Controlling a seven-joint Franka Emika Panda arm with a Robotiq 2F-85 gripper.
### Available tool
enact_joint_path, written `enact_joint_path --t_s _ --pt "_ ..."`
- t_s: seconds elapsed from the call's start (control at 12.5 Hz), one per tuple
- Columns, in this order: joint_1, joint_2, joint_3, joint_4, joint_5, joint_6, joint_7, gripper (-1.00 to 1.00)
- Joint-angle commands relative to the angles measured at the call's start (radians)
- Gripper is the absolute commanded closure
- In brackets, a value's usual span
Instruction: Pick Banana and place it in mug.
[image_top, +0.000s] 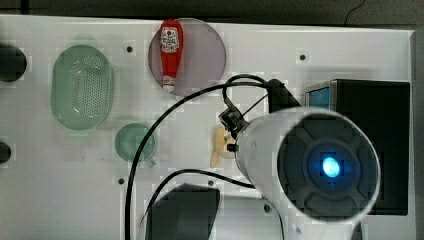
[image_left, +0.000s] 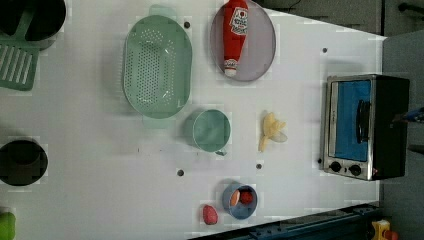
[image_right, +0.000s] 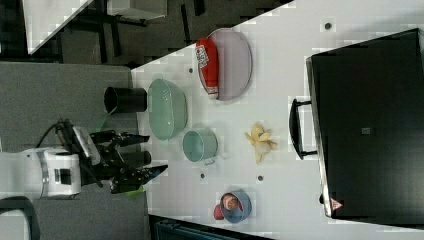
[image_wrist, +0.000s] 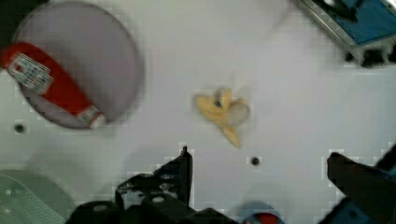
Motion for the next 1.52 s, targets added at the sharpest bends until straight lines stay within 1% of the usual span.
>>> enact_joint_path --t_s 0.08,0.4,0.64,0.8,1.04,1.36,1.52 --pt "0.003 0.051 0.030 -0.048 0.012 0.018 0.011 -1.00" --pt "0.005 0.143 0.030 -0.150 0.012 0.201 -0.203 -1.00" --pt "0.004 0.228 0.029 -0.222 0.012 0.383 -0.371 -1.00" --pt "0.005 0.283 0.029 -0.268 0.012 0.505 -0.519 -1.00" --pt "0.005 0.379 0.031 -0.325 0.012 0.627 -0.728 -1.00" --pt "0.005 0.517 0.041 -0.335 0.012 0.676 -0.745 -1.00" --pt "0.005 0.586 0.050 -0.335 0.012 0.729 -0.745 -1.00"
